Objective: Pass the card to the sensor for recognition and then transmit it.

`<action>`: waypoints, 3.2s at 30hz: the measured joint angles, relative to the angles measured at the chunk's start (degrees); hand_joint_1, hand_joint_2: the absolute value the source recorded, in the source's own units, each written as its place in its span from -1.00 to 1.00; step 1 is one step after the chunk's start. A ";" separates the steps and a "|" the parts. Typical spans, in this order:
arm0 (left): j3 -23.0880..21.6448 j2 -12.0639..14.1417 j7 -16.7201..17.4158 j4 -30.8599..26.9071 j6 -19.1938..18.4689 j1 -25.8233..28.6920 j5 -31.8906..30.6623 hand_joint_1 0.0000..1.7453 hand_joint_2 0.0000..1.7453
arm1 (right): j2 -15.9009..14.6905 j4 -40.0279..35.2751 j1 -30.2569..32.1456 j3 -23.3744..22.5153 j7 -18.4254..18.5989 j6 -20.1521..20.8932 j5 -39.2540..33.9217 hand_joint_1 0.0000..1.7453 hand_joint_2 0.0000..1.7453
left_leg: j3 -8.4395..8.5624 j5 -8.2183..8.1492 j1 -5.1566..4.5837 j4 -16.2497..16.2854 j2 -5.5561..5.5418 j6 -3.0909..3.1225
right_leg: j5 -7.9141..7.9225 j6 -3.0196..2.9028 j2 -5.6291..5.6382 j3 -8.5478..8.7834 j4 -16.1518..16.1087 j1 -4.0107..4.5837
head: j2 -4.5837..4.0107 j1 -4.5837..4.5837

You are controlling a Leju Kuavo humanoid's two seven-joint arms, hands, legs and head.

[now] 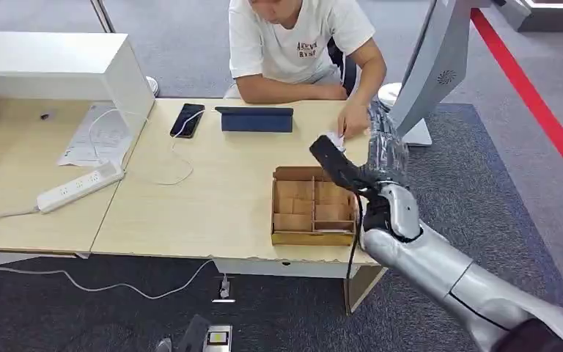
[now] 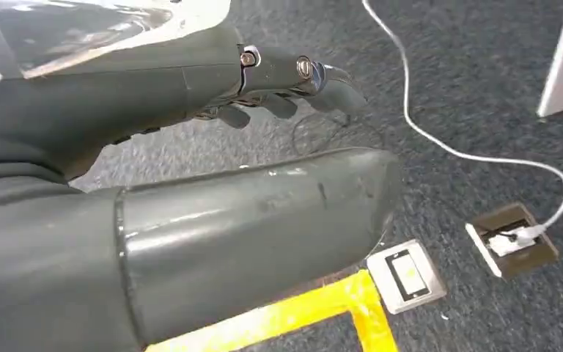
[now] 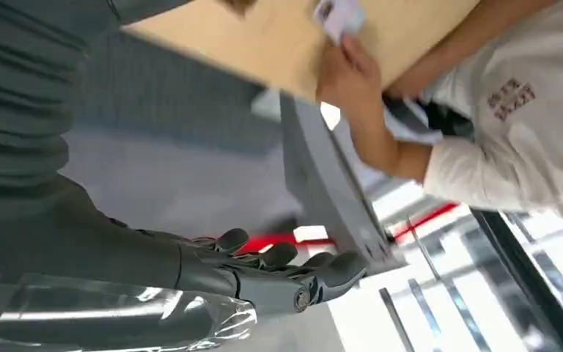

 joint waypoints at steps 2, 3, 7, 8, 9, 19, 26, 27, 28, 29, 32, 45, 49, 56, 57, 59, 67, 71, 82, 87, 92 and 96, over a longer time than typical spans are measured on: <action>1.00 -0.02 -0.92 0.02 0.00 0.25 -1.22 -1.00 -1.00 | 0.02 -1.98 1.96 -2.26 -8.59 -1.19 -16.71 -1.00 -1.00 | 0.00 0.00 0.00 0.00 -0.01 0.00 | 0.00 0.00 0.01 -0.01 0.00 0.00 | 0.00 -0.04; 1.64 -0.02 -1.42 0.02 0.00 0.39 -1.66 -1.00 -1.00 | 0.02 -2.92 3.04 -3.20 -11.48 -1.30 -22.06 -1.00 1.00 | 0.00 -0.01 0.00 0.00 -0.01 0.00 | 0.00 0.00 0.01 -0.02 0.00 0.00 | 0.00 0.00; 4.89 -0.11 -4.34 0.15 0.00 1.30 -5.33 -1.00 -1.00 | -0.09 -8.14 7.26 -6.92 -22.38 -1.33 -30.88 -1.00 1.00 | 0.00 -0.01 0.02 0.00 0.00 0.00 | -0.01 -0.02 0.01 -0.04 0.00 0.02 | 0.00 0.00; 6.29 -0.24 -5.48 0.22 0.00 1.59 -7.01 -1.00 -1.00 | -0.33 -10.41 9.07 -7.82 -24.53 -1.33 -29.33 -1.00 1.00 | 0.00 -0.01 0.03 0.00 0.00 0.00 | -0.02 -0.02 0.01 -0.04 -0.01 0.02 | 0.00 0.00; 7.39 -0.37 -6.14 0.26 0.00 1.81 -7.98 -1.00 -1.00 | -0.37 -12.07 10.68 -8.33 -25.08 -1.33 -27.65 -1.00 1.00 | 0.00 -0.01 0.03 -0.01 0.00 0.00 | -0.02 -0.02 0.01 -0.04 0.00 0.02 | 0.00 -0.02; 17.60 -1.51 -9.09 1.00 0.00 2.26 -12.59 -1.00 -1.00 | -4.33 -24.58 21.19 -9.11 -16.01 -1.32 -4.72 -1.00 1.00 | -0.02 -0.01 0.01 -0.01 0.01 0.01 | 0.00 -0.03 0.01 -0.06 -0.05 0.01 | 0.00 0.00; 20.76 -2.10 -9.53 2.27 0.00 1.54 -12.96 -1.00 -1.00 | -6.49 -27.21 23.16 -6.42 -4.39 4.37 18.69 -1.00 1.00 | -0.02 0.00 0.01 -0.01 0.00 -0.01 | 0.06 -0.02 0.01 -0.07 -0.04 0.01 | 0.00 0.00; 20.87 -2.16 -9.51 2.54 -0.02 1.38 -12.87 -1.00 -1.00 | -6.69 -27.25 23.15 -5.87 -1.29 7.17 24.69 -1.00 1.00 | -0.02 0.00 0.01 -0.01 0.01 -0.01 | 0.06 -0.02 0.01 -0.07 -0.04 0.01 | 0.00 -0.04; 20.92 -2.23 -9.40 2.76 -0.04 1.24 -12.74 -1.00 -1.00 | -6.86 -27.25 23.21 -5.39 0.90 9.99 28.63 -1.00 1.00 | -0.03 0.00 0.02 -0.01 0.01 -0.01 | 0.05 -0.03 0.01 -0.07 -0.04 0.02 | 0.00 0.00; 21.00 -2.27 -9.05 3.06 -0.17 1.08 -12.52 -1.00 -1.00 | -7.04 -27.19 23.40 -4.72 2.35 12.29 32.11 -1.00 1.00 | -0.04 0.00 0.02 -0.01 0.01 -0.01 | 0.05 -0.03 0.01 -0.07 -0.04 0.02 | 0.00 -0.02; 21.11 -2.36 -8.65 3.48 -0.39 0.97 -11.76 -1.00 -1.00 | -7.17 -26.33 23.65 -3.56 3.53 15.22 36.75 -1.00 1.00 | -0.06 0.00 0.02 -0.02 0.00 -0.01 | 0.05 -0.03 0.01 -0.09 -0.04 0.02 | 0.00 -0.02; 21.16 -2.56 -8.72 3.93 -0.90 0.67 -8.20 -1.00 -1.00 | -4.72 -17.81 21.38 0.33 2.09 20.27 37.64 -1.00 1.00 | -0.10 0.01 0.02 -0.02 0.00 -0.02 | 0.06 -0.02 0.01 -0.10 -0.02 0.02 | 0.00 0.00; 21.16 -2.56 -8.83 4.04 -0.96 0.71 -6.71 -1.00 -1.00 | -3.04 -14.24 19.52 1.55 0.54 20.79 36.30 -1.00 1.00 | -0.12 0.01 0.02 -0.02 0.00 -0.02 | 0.06 -0.02 0.01 -0.09 -0.01 0.02 | 0.00 0.00; 21.02 -2.67 -9.66 4.11 -0.81 0.72 -3.47 -1.00 -1.00 | 0.50 -6.72 15.13 3.72 -1.85 20.82 33.36 -1.00 1.00 | -0.12 0.02 0.02 -0.02 0.01 -0.01 | 0.06 -0.02 0.00 -0.11 -0.02 0.01 | 0.00 0.00; 20.94 -2.67 -9.73 4.11 -0.76 0.73 -3.30 -1.00 -1.00 | 0.85 -5.87 14.63 4.05 -1.85 20.82 33.05 -1.00 1.00 | -0.12 0.03 0.02 -0.02 0.01 -0.01 | 0.06 -0.02 0.00 -0.10 -0.02 0.01 | 0.00 0.00; 20.65 -2.67 -9.73 4.11 -0.74 0.68 -3.01 -1.00 -1.00 | 1.71 -3.71 13.60 4.62 -1.76 20.73 32.38 -1.00 1.00 | -0.12 0.03 0.01 -0.02 0.01 -0.01 | 0.06 -0.02 0.00 -0.11 -0.02 0.01 | 0.00 0.00; 19.54 -2.62 -9.00 4.11 -0.33 0.67 -1.18 -1.00 -1.00 | 2.62 1.91 11.51 6.41 0.21 19.57 31.13 -1.00 1.00 | -0.12 0.03 0.01 -0.01 0.00 0.00 | 0.06 -0.02 0.00 -0.11 -0.02 0.01 | 0.00 0.00; 18.75 -2.49 -8.83 4.11 -0.15 0.83 -0.15 -1.00 -1.00 | 2.64 4.17 11.00 7.19 0.95 17.93 30.19 -1.00 1.00 | -0.12 0.03 0.01 -0.01 0.01 0.00 | 0.06 -0.02 0.00 -0.11 -0.02 0.01 | 0.00 0.00; 17.20 -2.12 -8.17 4.09 0.00 1.09 -0.74 -1.00 -1.00 | 1.77 7.02 10.95 8.18 2.28 13.56 29.56 -1.00 1.00 | -0.10 0.03 0.01 -0.01 0.03 0.00 | 0.06 -0.02 0.00 -0.14 -0.03 0.01 | 0.00 0.00; 16.08 -1.99 -7.52 3.98 0.00 1.06 -1.18 -1.00 -1.00 | 0.33 6.84 11.71 8.33 3.23 13.25 30.32 -1.00 1.00 | -0.12 0.02 0.01 -0.01 0.02 0.00 | 0.07 -0.02 0.02 -0.14 -0.03 0.01 | 0.00 0.00; 15.52 -1.86 -7.19 3.91 0.00 1.07 -1.33 -1.00 -1.00 | -0.81 6.23 12.16 8.46 3.75 12.88 31.16 -1.00 1.00 | -0.11 0.03 0.01 -0.01 0.03 0.00 | 0.07 -0.02 0.02 -0.14 -0.03 0.01 | 0.00 0.00; 15.12 -1.75 -6.95 3.89 0.00 1.13 -1.40 -1.00 -1.00 | -2.10 4.48 13.15 8.48 4.63 12.84 32.23 -1.00 1.00 | -0.11 0.03 0.01 -0.01 0.03 0.00 | 0.07 -0.02 0.02 -0.15 -0.03 0.01 | 0.00 0.00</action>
